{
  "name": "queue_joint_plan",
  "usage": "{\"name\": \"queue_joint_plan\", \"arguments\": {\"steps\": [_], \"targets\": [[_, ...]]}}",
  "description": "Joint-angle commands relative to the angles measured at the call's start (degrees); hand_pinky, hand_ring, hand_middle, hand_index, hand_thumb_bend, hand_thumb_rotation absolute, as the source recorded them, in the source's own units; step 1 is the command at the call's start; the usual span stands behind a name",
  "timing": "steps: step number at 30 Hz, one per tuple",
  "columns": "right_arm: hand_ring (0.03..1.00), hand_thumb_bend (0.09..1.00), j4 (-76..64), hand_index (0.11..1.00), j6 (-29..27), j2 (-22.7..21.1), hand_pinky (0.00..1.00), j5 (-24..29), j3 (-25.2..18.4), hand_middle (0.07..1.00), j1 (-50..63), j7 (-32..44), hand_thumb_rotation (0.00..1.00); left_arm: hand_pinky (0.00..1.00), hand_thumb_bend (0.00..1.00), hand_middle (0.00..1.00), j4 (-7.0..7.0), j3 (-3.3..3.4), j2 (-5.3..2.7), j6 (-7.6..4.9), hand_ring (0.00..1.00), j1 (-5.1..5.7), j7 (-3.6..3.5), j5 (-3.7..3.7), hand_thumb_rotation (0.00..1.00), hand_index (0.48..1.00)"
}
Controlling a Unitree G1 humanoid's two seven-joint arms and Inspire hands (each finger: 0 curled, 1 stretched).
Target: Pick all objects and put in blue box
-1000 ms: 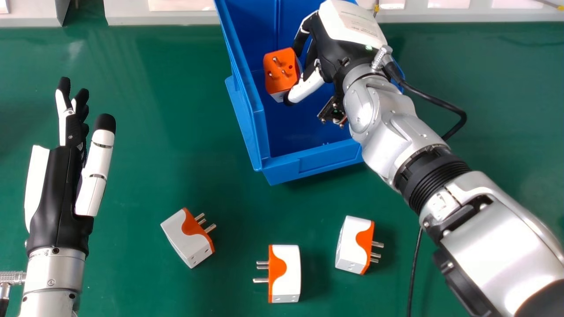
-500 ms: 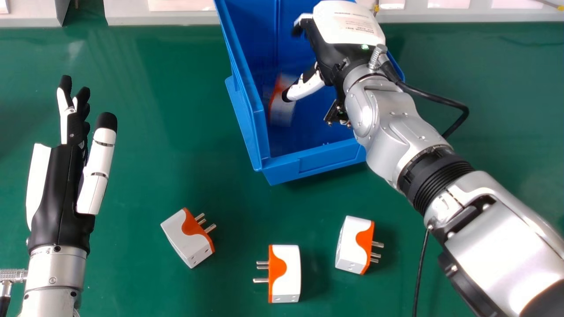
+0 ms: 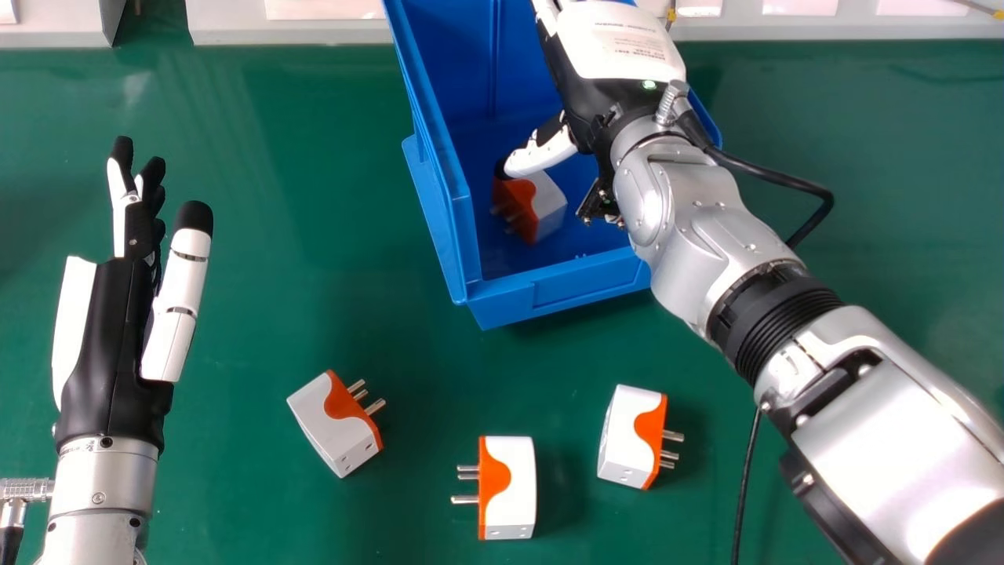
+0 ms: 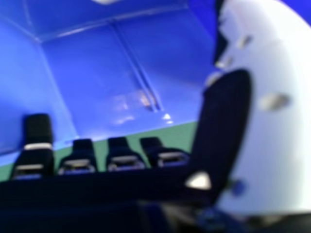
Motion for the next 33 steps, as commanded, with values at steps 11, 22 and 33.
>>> {"name": "queue_joint_plan", "arguments": {"steps": [11, 22, 33], "targets": [[1.000, 0.496, -10.4, 1.000, 3.8, -1.8, 1.00, -1.1, -0.2, 1.000, 3.0, -0.1, 0.27, 1.00, 0.42, 1.00, -0.93, 0.08, 0.42, -1.17, 1.00, -0.52, 0.11, 0.04, 1.00, 1.000], [1.000, 0.461, -49.3, 1.000, 9.9, -8.9, 1.00, -7.3, -1.4, 1.000, 24.5, 0.9, 0.15, 1.00, 0.43, 1.00, -0.82, 0.17, 0.71, -1.10, 1.00, -0.36, 0.02, 0.24, 1.00, 1.000], [1.000, 0.429, -80.3, 1.000, 7.4, -13.1, 1.00, -10.7, -4.3, 1.000, 49.5, 2.9, 0.10, 1.00, 0.43, 1.00, -0.63, 0.24, 0.97, -0.63, 1.00, -0.82, -0.13, 0.18, 1.00, 1.000]]}}
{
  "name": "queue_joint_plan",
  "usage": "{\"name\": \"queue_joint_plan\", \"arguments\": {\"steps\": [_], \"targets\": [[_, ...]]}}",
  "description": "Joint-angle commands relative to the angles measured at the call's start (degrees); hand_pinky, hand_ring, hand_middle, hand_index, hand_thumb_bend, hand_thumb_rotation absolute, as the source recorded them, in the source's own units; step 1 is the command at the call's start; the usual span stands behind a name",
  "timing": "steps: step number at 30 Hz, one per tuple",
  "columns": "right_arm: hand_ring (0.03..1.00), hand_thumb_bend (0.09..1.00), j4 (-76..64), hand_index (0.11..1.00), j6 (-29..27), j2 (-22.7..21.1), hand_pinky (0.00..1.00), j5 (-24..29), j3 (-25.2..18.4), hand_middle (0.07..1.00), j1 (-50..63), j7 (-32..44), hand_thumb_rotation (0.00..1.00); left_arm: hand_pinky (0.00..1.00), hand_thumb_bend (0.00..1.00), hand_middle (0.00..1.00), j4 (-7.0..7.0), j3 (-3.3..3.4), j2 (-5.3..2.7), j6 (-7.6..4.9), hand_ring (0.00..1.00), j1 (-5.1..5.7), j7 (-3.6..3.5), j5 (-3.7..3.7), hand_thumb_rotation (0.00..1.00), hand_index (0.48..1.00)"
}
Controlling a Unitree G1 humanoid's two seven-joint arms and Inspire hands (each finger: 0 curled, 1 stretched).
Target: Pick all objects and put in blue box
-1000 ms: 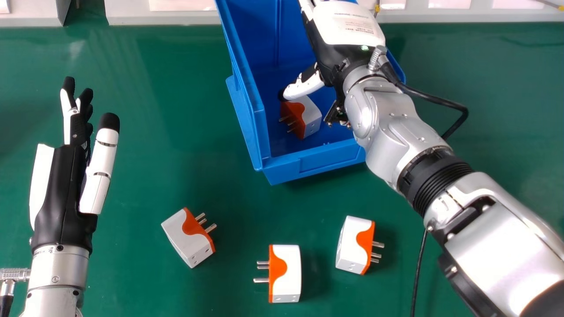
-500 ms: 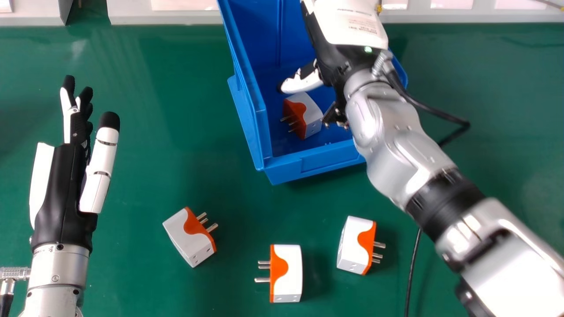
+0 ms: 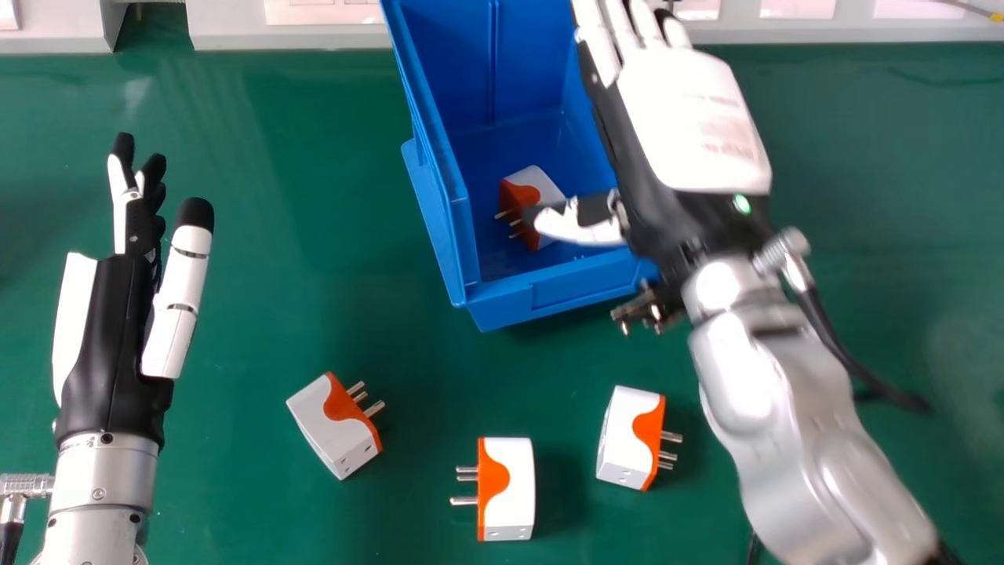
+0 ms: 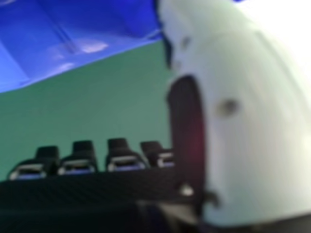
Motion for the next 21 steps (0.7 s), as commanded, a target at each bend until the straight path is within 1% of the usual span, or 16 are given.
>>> {"name": "queue_joint_plan", "arguments": {"steps": [1, 4, 6, 8, 9, 10, 14, 16, 17, 18, 21], "targets": [[1.000, 0.424, -7.7, 1.000, -1.8, -1.0, 1.00, -1.7, -1.4, 1.000, 5.3, 0.0, 0.11, 1.00, 0.42, 1.00, -0.75, 0.21, 0.72, -0.81, 1.00, -0.28, -0.08, 0.01, 1.00, 1.000], [1.000, 0.420, -14.2, 1.000, -3.9, -2.1, 1.00, -2.1, -2.0, 1.000, 12.8, 0.1, 0.12, 1.00, 0.42, 1.00, -0.35, 0.16, 0.72, -0.98, 1.00, -0.50, 0.11, 0.19, 1.00, 1.000], [1.000, 0.414, -16.9, 1.000, -5.6, -2.6, 1.00, -2.2, -2.7, 1.000, 16.6, 0.0, 0.16, 1.00, 0.41, 1.00, -0.12, 0.13, 0.79, -1.12, 1.00, -0.59, 0.24, 0.39, 1.00, 1.000], [1.000, 0.412, -18.8, 1.000, -8.2, -3.3, 1.00, -1.6, -3.8, 1.000, 20.5, -0.8, 0.17, 1.00, 0.41, 1.00, -0.34, 0.08, 0.84, -0.98, 1.00, -0.53, 0.37, 0.67, 1.00, 1.000], [1.000, 0.412, -19.3, 1.000, -9.2, -3.3, 1.00, -1.4, -4.3, 1.000, 21.7, -0.9, 0.17, 1.00, 0.41, 1.00, -0.42, 0.07, 0.85, -0.93, 1.00, -0.51, 0.40, 0.73, 1.00, 1.000], [1.000, 0.413, -19.8, 1.000, -10.5, -3.5, 1.00, -1.0, -4.9, 1.000, 23.4, -1.2, 0.20, 1.00, 0.41, 1.00, -0.34, 0.06, 0.88, -0.94, 1.00, -0.57, 0.37, 0.74, 1.00, 1.000], [1.000, 0.422, -20.8, 1.000, -15.2, -4.1, 1.00, 0.9, -7.4, 1.000, 29.3, -1.9, 0.22, 1.00, 0.41, 1.00, 0.17, 0.06, 1.12, -1.27, 1.00, -0.78, 0.24, 0.98, 1.00, 1.000], [1.000, 0.436, -20.4, 1.000, -17.3, -4.4, 0.96, 2.0, -8.6, 1.000, 32.1, -2.0, 0.23, 1.00, 0.41, 1.00, 0.18, 0.13, 1.22, -1.31, 1.00, -0.72, 0.21, 1.07, 1.00, 1.000], [1.000, 0.436, -20.2, 1.000, -18.0, -4.3, 0.96, 2.3, -9.1, 1.000, 32.9, -1.9, 0.23, 1.00, 0.41, 1.00, 0.19, 0.15, 1.25, -1.31, 1.00, -0.70, 0.22, 1.09, 1.00, 1.000], [1.000, 0.450, -19.8, 1.000, -18.7, -4.4, 0.92, 2.5, -9.5, 1.000, 34.1, -1.8, 0.25, 1.00, 0.41, 1.00, 0.20, 0.19, 1.26, -1.28, 1.00, -0.69, 0.24, 1.05, 1.00, 1.000], [0.998, 0.460, -18.6, 1.000, -19.3, -4.4, 0.89, 2.0, -10.0, 1.000, 36.7, -1.1, 0.27, 1.00, 0.41, 1.00, 0.25, 0.31, 1.41, -1.01, 1.00, -0.91, 0.29, 1.02, 1.00, 1.000]]}}
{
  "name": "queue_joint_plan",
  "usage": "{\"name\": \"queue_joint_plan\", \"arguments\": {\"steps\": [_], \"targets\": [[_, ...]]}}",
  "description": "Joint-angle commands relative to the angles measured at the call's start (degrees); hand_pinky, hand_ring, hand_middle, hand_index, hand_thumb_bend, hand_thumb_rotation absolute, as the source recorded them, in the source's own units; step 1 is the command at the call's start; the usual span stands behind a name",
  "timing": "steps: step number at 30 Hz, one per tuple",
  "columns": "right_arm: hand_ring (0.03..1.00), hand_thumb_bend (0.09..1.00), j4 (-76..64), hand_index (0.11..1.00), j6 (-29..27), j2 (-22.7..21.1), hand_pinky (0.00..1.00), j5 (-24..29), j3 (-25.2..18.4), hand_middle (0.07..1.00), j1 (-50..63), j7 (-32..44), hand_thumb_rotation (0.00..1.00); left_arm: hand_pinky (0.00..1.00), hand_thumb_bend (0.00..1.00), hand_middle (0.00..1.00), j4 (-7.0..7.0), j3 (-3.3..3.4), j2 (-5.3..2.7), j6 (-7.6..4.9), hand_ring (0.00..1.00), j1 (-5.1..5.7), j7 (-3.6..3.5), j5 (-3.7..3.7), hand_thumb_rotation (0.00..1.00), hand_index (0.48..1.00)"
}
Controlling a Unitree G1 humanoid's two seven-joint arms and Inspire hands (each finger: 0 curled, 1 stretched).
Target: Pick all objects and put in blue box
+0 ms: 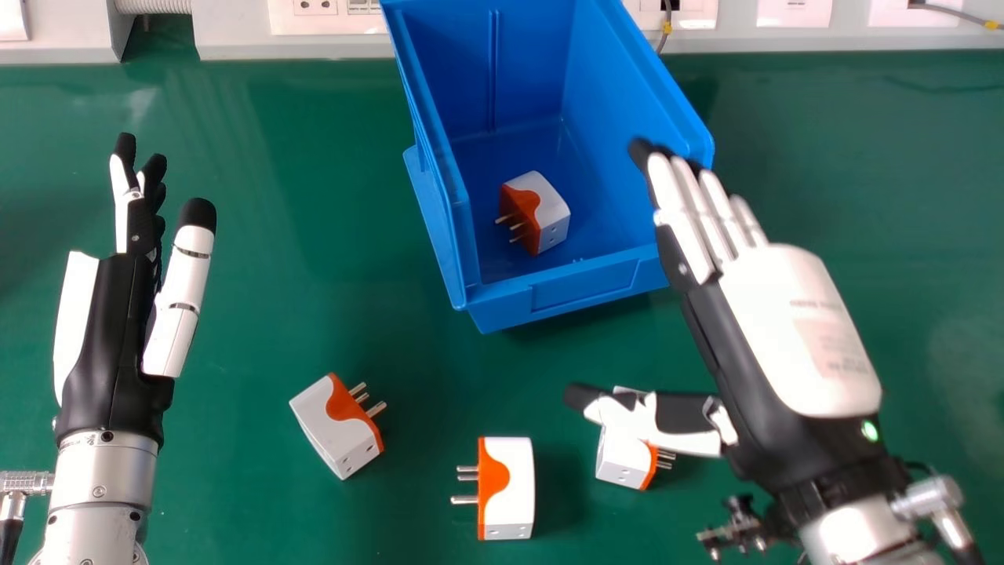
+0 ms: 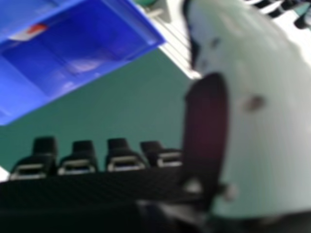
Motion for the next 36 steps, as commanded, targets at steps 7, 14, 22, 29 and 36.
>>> {"name": "queue_joint_plan", "arguments": {"steps": [7, 14, 22, 29, 36], "targets": [[0.991, 0.481, 0.3, 0.997, 1.6, 0.1, 0.86, -2.7, -1.2, 1.000, 3.8, 5.3, 0.30, 1.00, 0.41, 1.00, -0.68, 0.24, 0.83, -0.69, 1.00, -0.68, 0.29, 0.39, 1.00, 1.000], [0.985, 0.492, 1.6, 1.000, 4.2, -0.2, 0.86, -5.2, -1.4, 1.000, 3.2, 10.3, 0.35, 1.00, 0.41, 1.00, -0.27, 0.43, 1.06, -0.69, 1.00, -0.90, 0.02, 0.11, 1.00, 1.000], [0.985, 0.495, 6.6, 1.000, 7.2, -0.2, 0.88, -8.4, -0.5, 1.000, -1.0, 14.8, 0.37, 1.00, 0.41, 1.00, -1.20, 0.29, 0.86, -0.23, 1.00, -0.57, 0.07, 0.20, 1.00, 1.000], [0.977, 0.495, 13.4, 0.988, 10.1, 0.1, 0.88, -10.9, 0.9, 1.000, -6.9, 17.8, 0.38, 1.00, 0.43, 1.00, -0.94, 0.39, 1.16, 0.08, 1.00, -0.96, -0.13, 0.09, 1.00, 1.000], [0.968, 0.492, 17.8, 0.967, 12.8, -0.5, 0.88, -13.6, 3.1, 0.998, -12.4, 22.3, 0.38, 1.00, 0.44, 1.00, -0.76, 0.26, 1.27, -0.06, 1.00, -1.17, -0.20, -0.08, 1.00, 1.000]]}}
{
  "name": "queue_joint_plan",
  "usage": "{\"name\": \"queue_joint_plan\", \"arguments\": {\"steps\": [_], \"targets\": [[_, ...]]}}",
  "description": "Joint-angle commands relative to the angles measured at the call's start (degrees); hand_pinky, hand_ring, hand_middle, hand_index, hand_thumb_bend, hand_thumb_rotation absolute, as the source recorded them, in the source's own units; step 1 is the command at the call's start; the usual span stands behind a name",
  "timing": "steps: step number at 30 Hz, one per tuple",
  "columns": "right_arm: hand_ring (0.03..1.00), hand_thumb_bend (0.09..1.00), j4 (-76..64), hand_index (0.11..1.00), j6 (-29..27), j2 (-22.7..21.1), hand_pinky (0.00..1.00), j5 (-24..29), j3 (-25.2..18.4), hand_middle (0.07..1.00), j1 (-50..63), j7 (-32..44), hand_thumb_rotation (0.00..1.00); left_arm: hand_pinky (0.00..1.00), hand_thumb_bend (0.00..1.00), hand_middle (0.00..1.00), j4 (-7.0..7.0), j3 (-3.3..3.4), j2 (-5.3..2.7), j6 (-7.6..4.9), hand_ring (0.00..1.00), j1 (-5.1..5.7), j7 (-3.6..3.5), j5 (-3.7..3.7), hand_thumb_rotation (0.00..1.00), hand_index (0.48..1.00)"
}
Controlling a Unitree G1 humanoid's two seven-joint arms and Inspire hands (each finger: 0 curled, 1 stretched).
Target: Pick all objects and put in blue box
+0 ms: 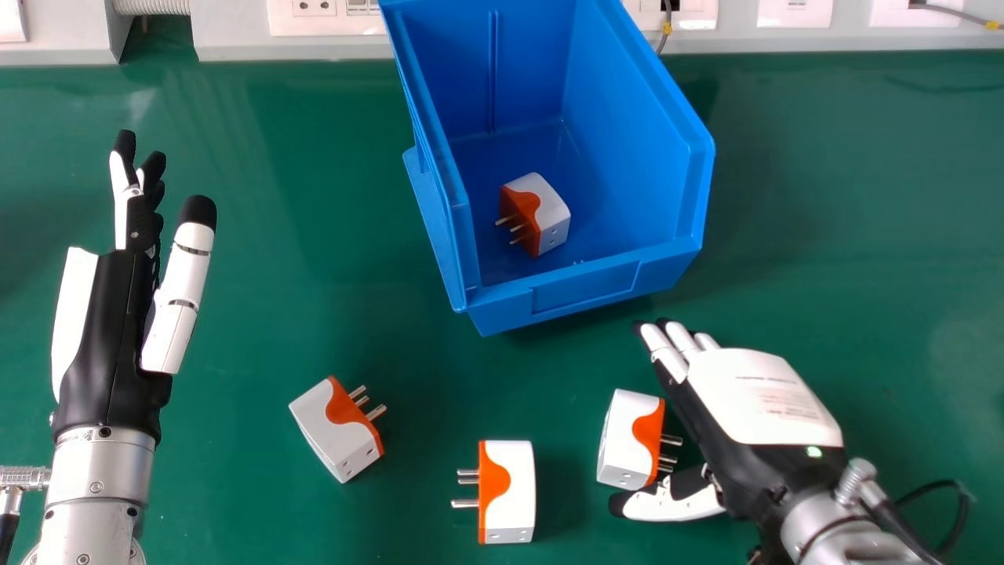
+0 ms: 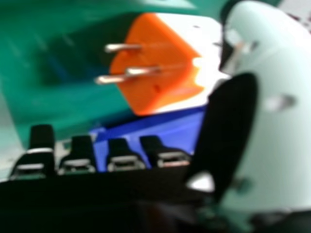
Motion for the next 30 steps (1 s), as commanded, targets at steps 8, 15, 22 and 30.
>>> {"name": "queue_joint_plan", "arguments": {"steps": [8, 15, 22, 30], "targets": [[0.960, 0.481, 4.1, 0.963, 0.0, -1.6, 0.88, -0.5, 1.9, 0.993, -7.0, 5.2, 0.37, 1.00, 0.44, 1.00, -0.57, 0.20, 0.76, -0.36, 1.00, -1.02, -0.06, -0.46, 1.00, 1.000], [0.959, 0.471, 5.7, 0.961, 0.3, -2.6, 0.88, 0.6, 2.8, 0.990, -10.0, 10.0, 0.35, 1.00, 0.43, 1.00, -0.67, 0.17, 0.76, -0.22, 1.00, -1.16, -0.05, -0.55, 1.00, 1.000], [0.958, 0.454, 8.3, 0.954, -1.0, -3.8, 0.87, 0.0, 4.9, 0.987, -12.6, 12.5, 0.33, 1.00, 0.43, 1.00, -1.29, 0.15, 0.65, 0.13, 1.00, -1.05, -0.01, -0.57, 1.00, 1.000], [0.938, 0.425, 8.5, 0.940, -0.3, -4.6, 0.86, -0.3, 6.4, 0.973, -13.6, 14.6, 0.31, 1.00, 0.43, 1.00, -1.99, 0.07, 0.60, 0.56, 1.00, -0.99, 0.19, -0.24, 1.00, 1.000]]}}
